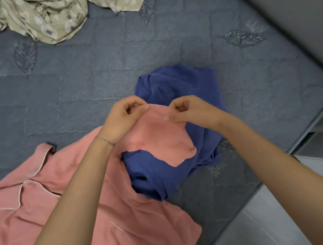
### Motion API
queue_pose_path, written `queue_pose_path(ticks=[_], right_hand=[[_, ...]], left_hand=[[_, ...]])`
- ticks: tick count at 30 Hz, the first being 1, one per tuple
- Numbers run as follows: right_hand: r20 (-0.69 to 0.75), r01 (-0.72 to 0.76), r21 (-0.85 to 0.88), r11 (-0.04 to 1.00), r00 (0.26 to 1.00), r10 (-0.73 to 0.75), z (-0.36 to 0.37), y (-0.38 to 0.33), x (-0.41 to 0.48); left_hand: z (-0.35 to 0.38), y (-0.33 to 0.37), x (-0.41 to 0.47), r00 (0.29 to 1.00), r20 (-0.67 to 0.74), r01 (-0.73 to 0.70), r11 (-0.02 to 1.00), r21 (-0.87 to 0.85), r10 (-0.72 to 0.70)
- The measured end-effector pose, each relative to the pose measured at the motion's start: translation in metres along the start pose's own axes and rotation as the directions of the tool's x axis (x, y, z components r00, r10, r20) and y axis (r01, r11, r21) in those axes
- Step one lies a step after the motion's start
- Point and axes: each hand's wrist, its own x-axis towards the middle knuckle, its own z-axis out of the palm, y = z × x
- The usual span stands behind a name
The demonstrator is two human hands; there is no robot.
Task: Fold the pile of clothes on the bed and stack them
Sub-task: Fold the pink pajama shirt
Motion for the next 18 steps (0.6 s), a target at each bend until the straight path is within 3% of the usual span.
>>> queue_pose_path(ticks=[5, 12, 16, 18], right_hand=[[0.001, -0.018, -0.044, 0.999, 1.0, 0.018, -0.007, 0.015, -0.008], [0.018, -0.062, -0.004, 0.998, 0.998, 0.062, -0.023, 0.031, -0.016], [-0.212, -0.08, 0.106, 0.991, 0.972, 0.102, -0.017, 0.035, -0.01], [-0.319, -0.071, 0.157, 0.985, 0.94, 0.119, -0.006, 0.032, -0.005]], left_hand=[[0.005, -0.013, 0.022, 0.95, -0.307, 0.035, 0.998, -0.043, -0.046], [0.01, -0.034, 0.041, 0.835, -0.538, 0.143, 0.99, 0.007, -0.117], [0.014, -0.044, 0.028, 0.86, -0.51, 0.129, 0.953, 0.274, 0.03], [0.023, -0.035, 0.013, 0.859, -0.506, 0.052, 0.969, 0.24, 0.079]])
